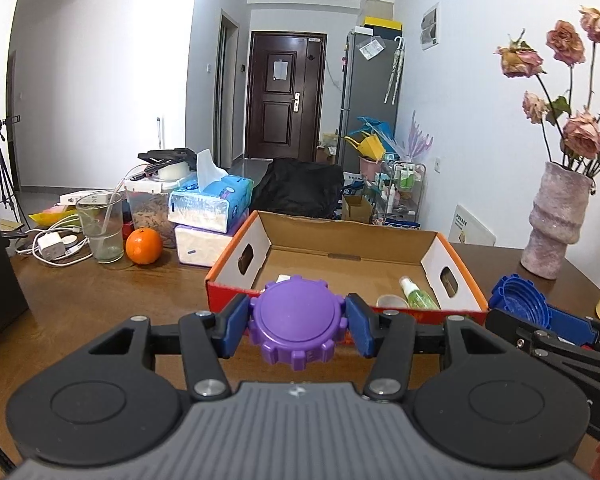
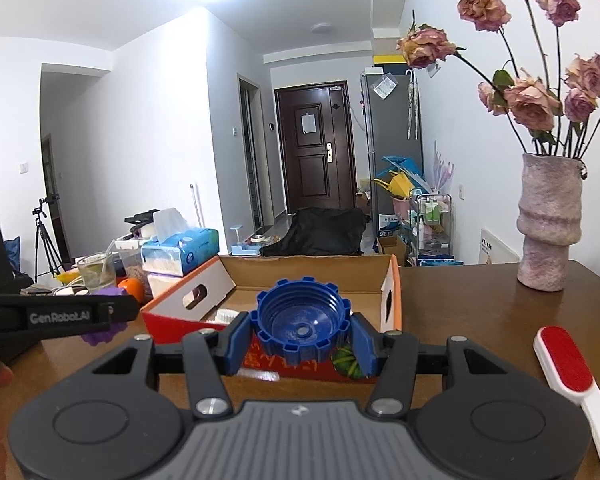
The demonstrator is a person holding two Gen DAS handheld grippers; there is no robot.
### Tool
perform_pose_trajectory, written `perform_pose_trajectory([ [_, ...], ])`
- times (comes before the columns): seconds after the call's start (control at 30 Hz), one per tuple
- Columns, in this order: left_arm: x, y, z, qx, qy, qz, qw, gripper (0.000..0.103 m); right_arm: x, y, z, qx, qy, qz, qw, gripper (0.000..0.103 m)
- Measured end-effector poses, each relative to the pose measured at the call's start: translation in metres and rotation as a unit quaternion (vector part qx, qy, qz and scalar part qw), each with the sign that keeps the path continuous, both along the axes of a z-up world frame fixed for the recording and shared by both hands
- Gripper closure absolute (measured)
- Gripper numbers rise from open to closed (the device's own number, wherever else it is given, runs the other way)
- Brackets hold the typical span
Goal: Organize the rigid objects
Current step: 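Carry the purple cap and blue cap with both tools over the box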
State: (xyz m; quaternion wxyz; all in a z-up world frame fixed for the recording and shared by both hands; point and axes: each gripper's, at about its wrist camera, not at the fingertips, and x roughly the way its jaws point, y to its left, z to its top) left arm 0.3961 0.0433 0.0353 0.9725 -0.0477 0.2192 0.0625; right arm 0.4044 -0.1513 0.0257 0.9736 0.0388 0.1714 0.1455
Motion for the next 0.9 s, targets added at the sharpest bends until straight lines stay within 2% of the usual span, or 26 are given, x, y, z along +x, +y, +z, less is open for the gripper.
perform_pose_trajectory([
  [0.5, 0.071, 0.007, -0.006, -0.010, 0.012, 0.014, 0.9998, 0.049, 0.068, 0.010, 0.003, -0.004, 0.026, 0.010, 1.000, 0.051],
  [0.9, 0.126, 0.011, -0.018, 0.004, 0.030, 0.020, 0.9993, 0.049, 0.126, 0.013, 0.001, -0.013, 0.052, 0.014, 0.998, 0.051],
])
